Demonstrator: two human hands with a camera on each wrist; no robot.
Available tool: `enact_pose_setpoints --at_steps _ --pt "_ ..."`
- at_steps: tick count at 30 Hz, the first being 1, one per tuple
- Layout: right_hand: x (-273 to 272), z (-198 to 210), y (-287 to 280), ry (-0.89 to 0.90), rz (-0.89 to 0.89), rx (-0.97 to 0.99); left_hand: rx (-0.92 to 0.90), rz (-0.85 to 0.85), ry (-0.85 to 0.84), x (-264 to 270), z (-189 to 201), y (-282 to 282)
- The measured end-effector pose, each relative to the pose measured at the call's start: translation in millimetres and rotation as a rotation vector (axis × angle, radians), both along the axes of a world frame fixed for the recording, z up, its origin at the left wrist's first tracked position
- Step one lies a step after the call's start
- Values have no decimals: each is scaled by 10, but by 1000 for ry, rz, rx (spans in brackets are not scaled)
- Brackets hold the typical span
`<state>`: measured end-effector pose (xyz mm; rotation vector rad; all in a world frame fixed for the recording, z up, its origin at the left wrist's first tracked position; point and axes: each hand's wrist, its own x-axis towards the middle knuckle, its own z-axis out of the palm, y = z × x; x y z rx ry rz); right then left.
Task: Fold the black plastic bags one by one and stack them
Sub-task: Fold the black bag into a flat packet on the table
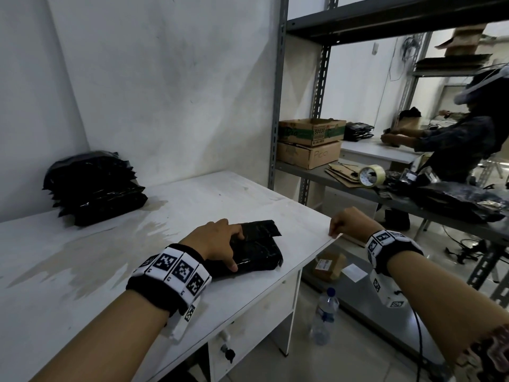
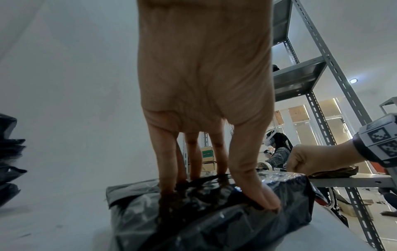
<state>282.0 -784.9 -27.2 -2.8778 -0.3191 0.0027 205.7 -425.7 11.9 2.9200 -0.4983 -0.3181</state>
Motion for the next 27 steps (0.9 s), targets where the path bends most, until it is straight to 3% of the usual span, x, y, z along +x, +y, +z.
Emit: enact_pose_setpoints --at_steps 8,18,27 --pt "-8 0 26 -12 -70 -10 -6 5 1 13 -9 -3" --pt "201 -78 123 20 -523 56 -10 9 3 10 -18 16" --pt "194 -25 282 75 -691 75 -18 12 10 9 -19 21"
